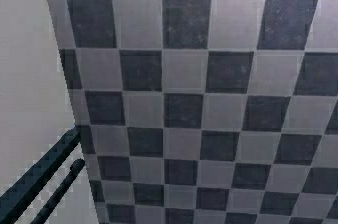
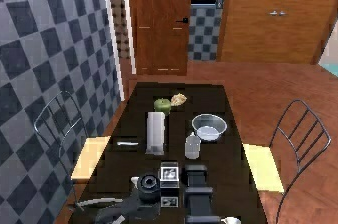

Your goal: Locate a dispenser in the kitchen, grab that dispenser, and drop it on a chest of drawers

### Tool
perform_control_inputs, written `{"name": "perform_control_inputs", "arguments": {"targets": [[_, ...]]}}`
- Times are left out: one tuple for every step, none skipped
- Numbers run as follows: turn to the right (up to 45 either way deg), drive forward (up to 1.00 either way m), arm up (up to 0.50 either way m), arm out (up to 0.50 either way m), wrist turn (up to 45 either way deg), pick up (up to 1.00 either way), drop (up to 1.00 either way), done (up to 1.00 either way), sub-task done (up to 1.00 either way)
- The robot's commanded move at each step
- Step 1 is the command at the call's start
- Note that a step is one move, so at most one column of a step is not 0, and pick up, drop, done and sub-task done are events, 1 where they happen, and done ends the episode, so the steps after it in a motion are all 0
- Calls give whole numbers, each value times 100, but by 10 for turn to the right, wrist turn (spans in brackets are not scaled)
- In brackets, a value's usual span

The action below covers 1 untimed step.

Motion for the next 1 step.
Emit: {"name": "perform_control_inputs", "arguments": {"targets": [[0, 0, 0, 0, 450, 0, 0, 0, 0]]}}
